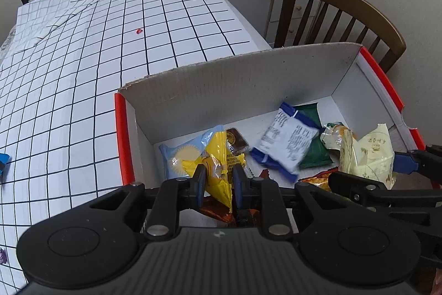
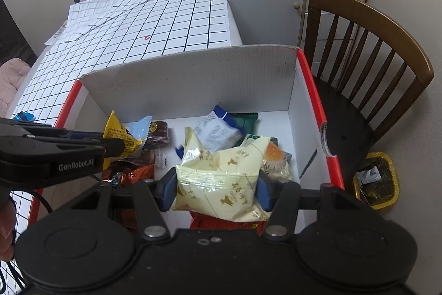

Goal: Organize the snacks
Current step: 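Open both tools to drop the bag and triangle candy inside, then move both tools back over the blue snack and purple candy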

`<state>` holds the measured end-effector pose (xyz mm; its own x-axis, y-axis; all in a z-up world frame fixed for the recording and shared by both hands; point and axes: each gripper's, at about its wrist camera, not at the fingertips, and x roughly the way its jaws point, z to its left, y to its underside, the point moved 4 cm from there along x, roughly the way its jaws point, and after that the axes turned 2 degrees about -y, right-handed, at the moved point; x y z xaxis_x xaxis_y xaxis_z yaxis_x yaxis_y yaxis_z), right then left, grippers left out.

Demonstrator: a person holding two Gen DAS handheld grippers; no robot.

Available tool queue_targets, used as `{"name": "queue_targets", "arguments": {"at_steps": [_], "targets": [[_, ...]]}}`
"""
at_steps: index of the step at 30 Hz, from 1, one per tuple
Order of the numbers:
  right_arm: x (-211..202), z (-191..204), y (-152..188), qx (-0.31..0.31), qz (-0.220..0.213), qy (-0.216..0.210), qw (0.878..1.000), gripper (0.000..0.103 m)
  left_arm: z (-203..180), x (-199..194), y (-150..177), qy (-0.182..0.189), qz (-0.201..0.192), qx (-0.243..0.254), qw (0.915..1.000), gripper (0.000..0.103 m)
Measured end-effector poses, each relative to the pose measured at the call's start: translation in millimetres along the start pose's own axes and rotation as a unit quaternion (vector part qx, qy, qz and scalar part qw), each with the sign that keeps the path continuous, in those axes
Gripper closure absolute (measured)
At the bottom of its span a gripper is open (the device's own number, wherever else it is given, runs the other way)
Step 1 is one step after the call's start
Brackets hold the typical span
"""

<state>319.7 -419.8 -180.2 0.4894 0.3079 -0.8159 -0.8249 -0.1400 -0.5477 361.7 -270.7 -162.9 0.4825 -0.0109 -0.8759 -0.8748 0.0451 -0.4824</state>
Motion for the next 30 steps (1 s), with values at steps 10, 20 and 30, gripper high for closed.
{"name": "queue_targets", "arguments": {"at_steps": [10,20,30], "targets": [[4.4,0.8,-0.4,-0.003,0.005,-0.003,1.000,0.039,2.4,-1.8,1.8,0.008,-0.001,-0.004,1.0000,0.078],[-11.6,6.8,1.3,-0.016,-0.003,-0.016,1.000,0.030,5.4,-30.5,8.0,0.029,-0.025,-0.010,0.9992,0.055],[-45.1,27.1,7.1,-0.044,-0.024,-0.046,0.998,0.021,11.9,-74.7,19.9,0.042,-0.066,-0.011,0.9968,0.045]]}}
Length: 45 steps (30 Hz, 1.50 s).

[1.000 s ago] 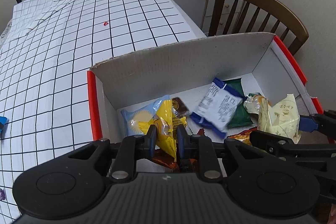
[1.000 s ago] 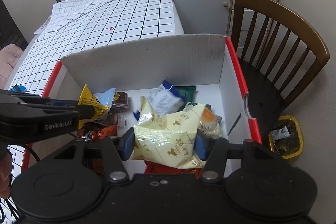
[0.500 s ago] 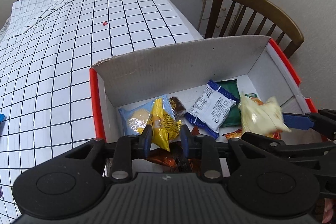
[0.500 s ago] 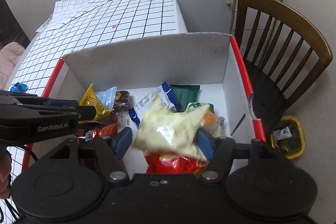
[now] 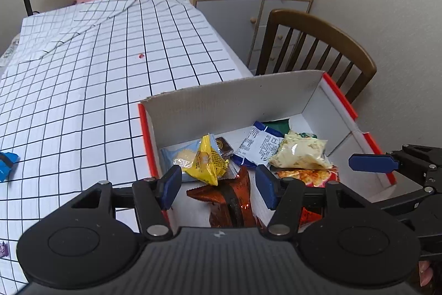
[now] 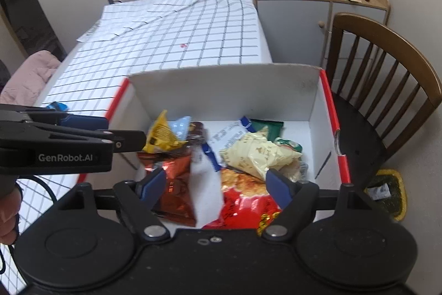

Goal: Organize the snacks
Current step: 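Move both tools back over the blue snack and purple candy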

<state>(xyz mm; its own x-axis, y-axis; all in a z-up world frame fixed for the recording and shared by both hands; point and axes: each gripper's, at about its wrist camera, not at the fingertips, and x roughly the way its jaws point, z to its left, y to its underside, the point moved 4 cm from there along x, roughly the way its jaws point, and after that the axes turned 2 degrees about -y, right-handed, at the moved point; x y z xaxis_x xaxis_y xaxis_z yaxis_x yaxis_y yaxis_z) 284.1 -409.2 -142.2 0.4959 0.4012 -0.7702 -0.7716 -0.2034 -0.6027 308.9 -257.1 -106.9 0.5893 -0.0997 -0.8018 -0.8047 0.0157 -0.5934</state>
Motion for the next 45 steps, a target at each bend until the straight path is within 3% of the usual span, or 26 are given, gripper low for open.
{"name": "queue_targets", "arguments": {"at_steps": [10,22,45], "targets": [[-31.1,33.0,1.9,-0.012,-0.029,-0.042,0.999,0.017,23.9,-44.1,11.8,0.009,-0.032,-0.021,0.9992,0.044],[-43.1,86.1,4.3,-0.018,-0.043,-0.082,0.996,0.014,73.0,-94.4,36.3,-0.006,-0.075,-0.038,0.9964,0.034],[0.4,236.7,11.4,-0.074,-0.024,-0.146,0.986,0.012,233.6,-142.1,114.3,-0.048,-0.075,-0.141,0.9861,0.018]]}}
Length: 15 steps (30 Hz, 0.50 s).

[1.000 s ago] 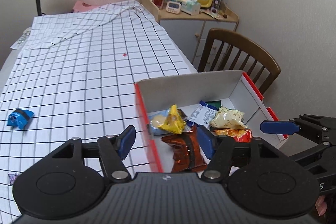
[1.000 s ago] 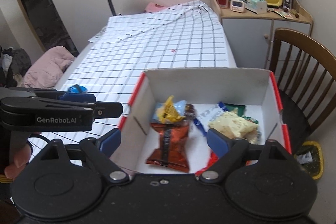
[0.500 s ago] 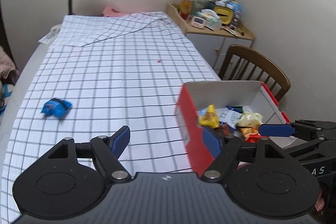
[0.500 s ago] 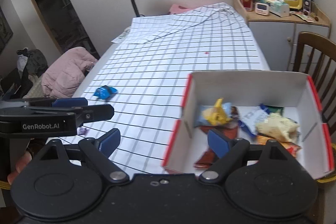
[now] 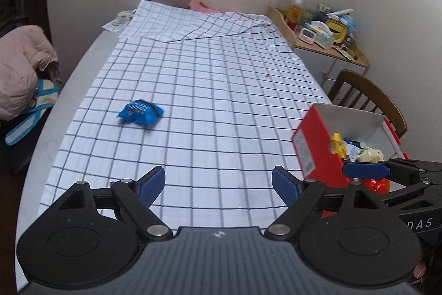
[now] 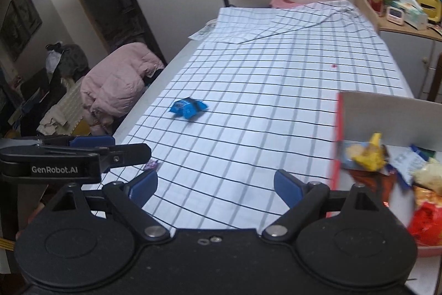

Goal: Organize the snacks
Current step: 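Move both tools back over the blue snack and purple candy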

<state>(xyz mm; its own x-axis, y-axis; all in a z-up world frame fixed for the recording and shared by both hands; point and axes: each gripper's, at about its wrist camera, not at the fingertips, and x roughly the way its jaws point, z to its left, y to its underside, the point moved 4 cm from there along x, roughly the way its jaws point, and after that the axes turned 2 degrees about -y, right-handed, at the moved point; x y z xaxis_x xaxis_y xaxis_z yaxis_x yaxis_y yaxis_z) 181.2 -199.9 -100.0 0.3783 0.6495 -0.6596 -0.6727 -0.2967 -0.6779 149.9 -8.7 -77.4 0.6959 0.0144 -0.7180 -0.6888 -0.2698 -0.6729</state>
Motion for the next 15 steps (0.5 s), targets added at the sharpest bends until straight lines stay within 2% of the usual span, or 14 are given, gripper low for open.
{"name": "queue_targets", "arguments": {"at_steps": [5,6,7,15], "targets": [[24.0,24.8,-0.3,-0.017,0.004,0.002,1.000,0.012,36.9,-0.1,8.1,-0.017,0.006,-0.013,0.9997,0.018],[29.2,28.8,-0.1,-0.017,0.010,-0.002,1.000,0.009,44.1,0.7,9.6,-0.020,0.007,-0.015,0.9997,0.018],[33.9,32.7,0.2,-0.017,0.012,-0.003,1.000,0.001,50.9,1.6,11.1,-0.023,0.008,-0.018,0.9995,0.018],[66.5,59.1,-5.1,-0.050,-0.002,0.005,0.999,0.000,100.0,18.7,20.9,-0.051,0.021,-0.042,0.9976,0.017]]}}
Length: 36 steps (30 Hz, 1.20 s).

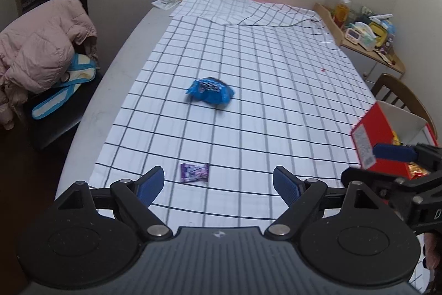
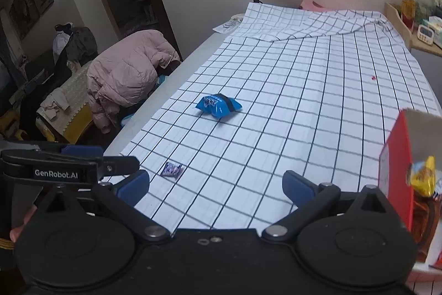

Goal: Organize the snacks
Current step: 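Move both tools back over the blue snack and purple candy, then grasp the purple candy with left tool while right tool grasps blue snack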

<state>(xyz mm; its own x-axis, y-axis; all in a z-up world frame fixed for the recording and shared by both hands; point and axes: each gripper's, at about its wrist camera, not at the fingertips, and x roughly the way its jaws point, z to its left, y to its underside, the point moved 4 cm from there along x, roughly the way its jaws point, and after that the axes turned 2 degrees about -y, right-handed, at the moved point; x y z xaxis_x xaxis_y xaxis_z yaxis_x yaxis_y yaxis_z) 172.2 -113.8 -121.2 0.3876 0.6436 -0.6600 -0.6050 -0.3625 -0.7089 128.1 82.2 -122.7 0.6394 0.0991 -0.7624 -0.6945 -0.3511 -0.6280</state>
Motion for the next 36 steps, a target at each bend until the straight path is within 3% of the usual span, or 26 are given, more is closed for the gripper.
{"name": "queue_targets", "arguments": {"at_steps": [5,11,20,25,31,36], "targets": [[20.8,3.7,-16.0,-0.016,-0.024,0.010,1.000,0.000,20.7,18.6,-0.2,-0.022,0.009,-0.020,0.9995,0.017],[61.4,3.3,-30.2,-0.015,0.006,-0.002,1.000,0.000,29.2,44.0,-2.5,-0.028,0.031,-0.037,0.9984,0.017],[116.2,-13.1,-50.2,0.002,0.039,0.046,0.998,0.000,29.5,72.2,-0.6,-0.039,0.045,-0.044,0.9973,0.017],[139.9,-14.6,-68.6,-0.008,0.036,0.044,0.998,0.000,30.3,85.0,1.8,-0.043,0.053,-0.058,0.9960,0.017],[174.8,-8.1,-92.0,-0.072,0.047,0.028,0.996,0.001,32.4,94.5,-3.6,-0.043,0.054,-0.076,0.9947,0.017],[206.1,0.3,-98.5,-0.135,0.072,0.022,0.988,0.010,29.4,102.3,-3.6,-0.037,0.058,-0.077,0.9946,0.017]]}}
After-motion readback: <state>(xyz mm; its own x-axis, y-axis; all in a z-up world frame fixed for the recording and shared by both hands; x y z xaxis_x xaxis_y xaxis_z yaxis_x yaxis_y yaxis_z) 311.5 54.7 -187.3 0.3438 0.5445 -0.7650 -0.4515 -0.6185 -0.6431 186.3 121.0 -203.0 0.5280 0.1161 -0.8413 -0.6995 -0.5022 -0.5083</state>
